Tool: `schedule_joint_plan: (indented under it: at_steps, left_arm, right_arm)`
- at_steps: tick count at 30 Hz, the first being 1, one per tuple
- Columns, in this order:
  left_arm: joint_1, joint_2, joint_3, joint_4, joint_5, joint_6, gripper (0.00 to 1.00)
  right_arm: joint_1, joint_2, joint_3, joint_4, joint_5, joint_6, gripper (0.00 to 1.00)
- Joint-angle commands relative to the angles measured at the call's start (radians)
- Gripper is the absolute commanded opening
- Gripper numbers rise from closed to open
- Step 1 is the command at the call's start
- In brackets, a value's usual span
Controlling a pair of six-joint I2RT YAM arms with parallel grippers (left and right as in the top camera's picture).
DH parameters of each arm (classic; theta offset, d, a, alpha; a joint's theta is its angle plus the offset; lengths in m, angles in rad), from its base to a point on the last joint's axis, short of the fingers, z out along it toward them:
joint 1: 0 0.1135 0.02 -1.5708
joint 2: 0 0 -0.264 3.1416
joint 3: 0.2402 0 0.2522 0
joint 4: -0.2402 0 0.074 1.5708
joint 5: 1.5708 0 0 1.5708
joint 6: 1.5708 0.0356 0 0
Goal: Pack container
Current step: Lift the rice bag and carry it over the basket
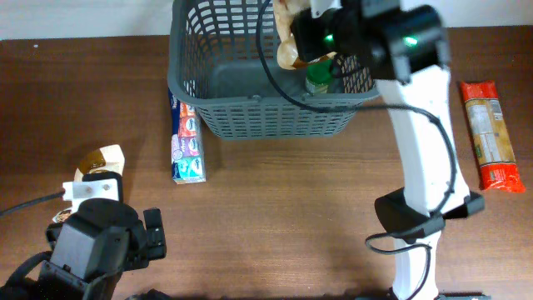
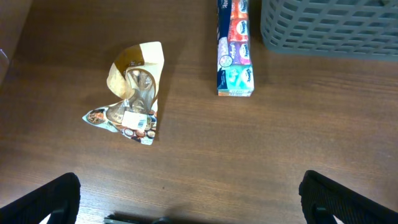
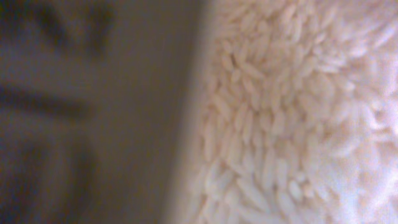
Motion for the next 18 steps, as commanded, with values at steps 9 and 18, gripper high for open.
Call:
schedule_joint_plan:
  at_steps: [9,18]
  left_arm:
    - [0.006,0.002,-0.003,0.0,0.014,0.013,1.0]
    - [0.006,0.002,-0.003,0.0,0.014,0.013,1.0]
  right_arm:
    - [-0.058,0.0,-0.33,0.135,0.111,-0.021,0.04]
    - [-0.11,0.0,-0.486,0.163,0.111,-0.021,0.04]
